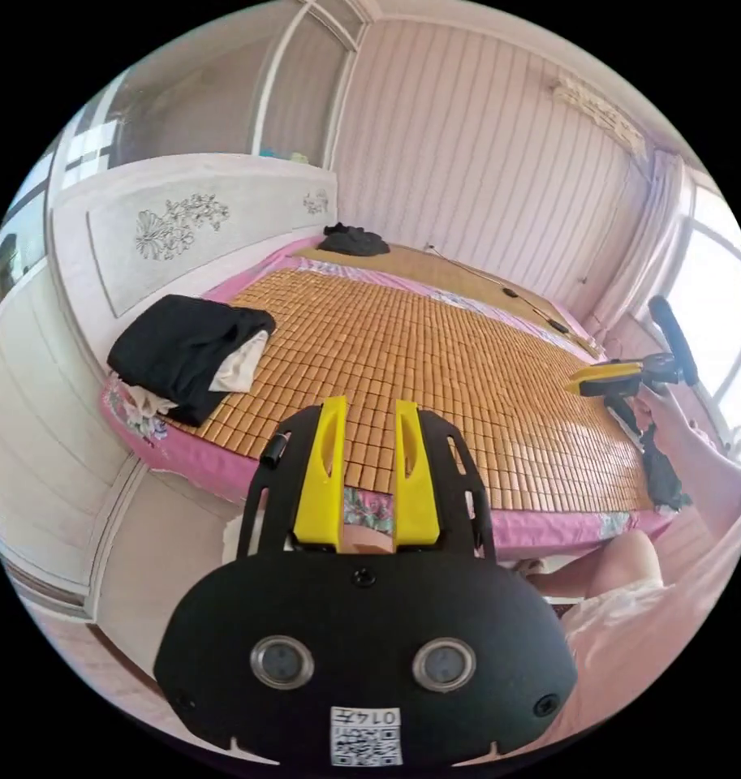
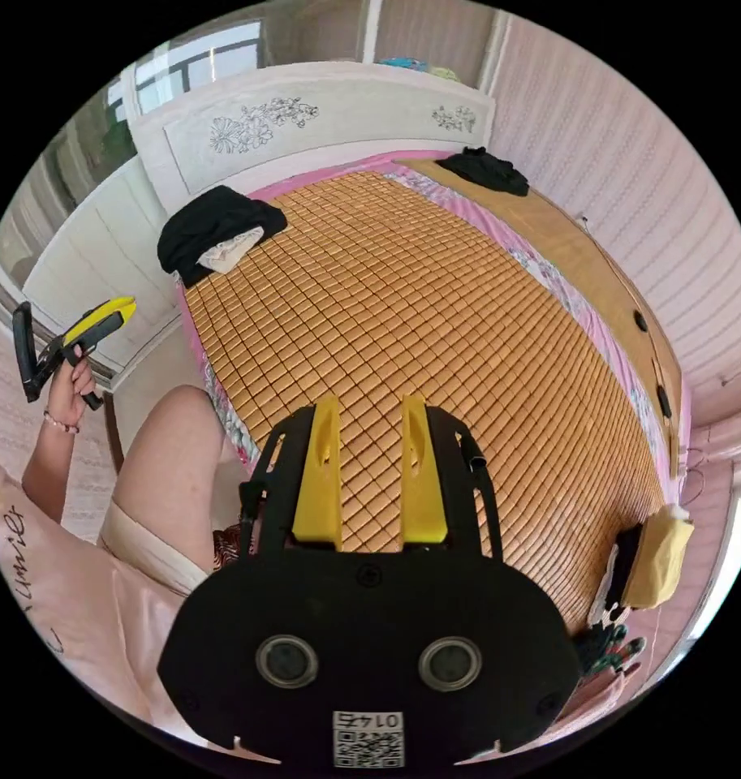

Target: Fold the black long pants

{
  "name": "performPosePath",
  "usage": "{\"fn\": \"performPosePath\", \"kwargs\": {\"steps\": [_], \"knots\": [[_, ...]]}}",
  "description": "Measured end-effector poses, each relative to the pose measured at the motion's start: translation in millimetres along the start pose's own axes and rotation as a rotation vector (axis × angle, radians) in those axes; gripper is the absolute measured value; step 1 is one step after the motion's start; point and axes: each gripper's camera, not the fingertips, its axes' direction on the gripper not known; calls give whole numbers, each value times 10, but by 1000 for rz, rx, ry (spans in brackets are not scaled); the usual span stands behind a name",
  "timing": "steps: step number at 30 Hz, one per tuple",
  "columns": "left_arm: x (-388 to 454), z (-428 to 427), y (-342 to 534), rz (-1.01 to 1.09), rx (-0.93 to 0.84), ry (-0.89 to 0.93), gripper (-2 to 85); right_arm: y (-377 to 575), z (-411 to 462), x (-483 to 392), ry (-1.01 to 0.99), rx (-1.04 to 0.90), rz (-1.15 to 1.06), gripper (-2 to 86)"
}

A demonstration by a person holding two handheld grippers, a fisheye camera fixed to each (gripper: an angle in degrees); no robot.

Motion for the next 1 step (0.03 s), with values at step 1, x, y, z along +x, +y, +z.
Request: {"fn": "performPosePath", "kwargs": {"steps": [1], "knots": [[464, 109, -41, 91, -46, 46, 101, 271, -155, 176, -36, 6, 94, 115]]}}
